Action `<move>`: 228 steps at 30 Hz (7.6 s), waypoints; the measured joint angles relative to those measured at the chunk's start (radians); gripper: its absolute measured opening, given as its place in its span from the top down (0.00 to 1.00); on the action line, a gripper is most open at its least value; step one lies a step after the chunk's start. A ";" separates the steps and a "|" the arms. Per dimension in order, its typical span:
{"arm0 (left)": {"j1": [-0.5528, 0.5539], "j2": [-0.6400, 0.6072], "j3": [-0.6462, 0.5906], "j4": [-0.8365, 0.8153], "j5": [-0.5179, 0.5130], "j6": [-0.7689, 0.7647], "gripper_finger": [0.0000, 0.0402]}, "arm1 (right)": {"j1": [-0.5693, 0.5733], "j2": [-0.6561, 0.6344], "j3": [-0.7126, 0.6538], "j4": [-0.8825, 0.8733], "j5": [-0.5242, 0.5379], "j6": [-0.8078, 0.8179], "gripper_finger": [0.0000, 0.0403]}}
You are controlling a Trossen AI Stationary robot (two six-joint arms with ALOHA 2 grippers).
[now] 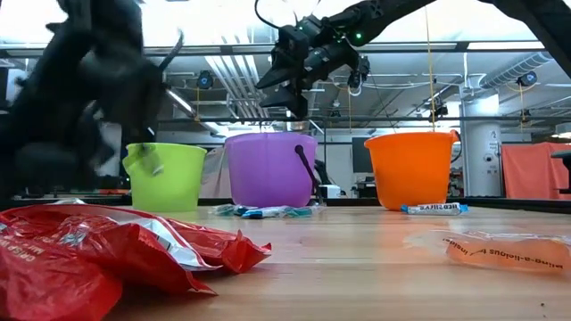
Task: Sort candy by brand, put in halloween buckets
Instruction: Put the white chocolate into the green bucket, then put the red chocolate into the orange bucket
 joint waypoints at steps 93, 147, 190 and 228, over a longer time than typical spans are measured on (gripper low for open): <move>-0.106 -0.713 -0.276 0.772 -0.508 0.832 0.96 | 0.327 -0.288 0.004 -0.396 0.643 0.205 0.50; 0.298 -0.720 0.195 0.893 -0.502 1.327 0.63 | 0.204 -0.222 -0.031 0.517 0.374 0.104 0.94; 0.864 -0.688 0.200 0.980 -0.491 1.148 0.62 | -0.147 0.170 -0.004 0.996 -0.143 0.309 0.92; 0.782 -0.732 0.538 -0.247 -0.010 1.100 0.62 | 0.114 0.464 0.568 0.182 0.273 -0.042 0.59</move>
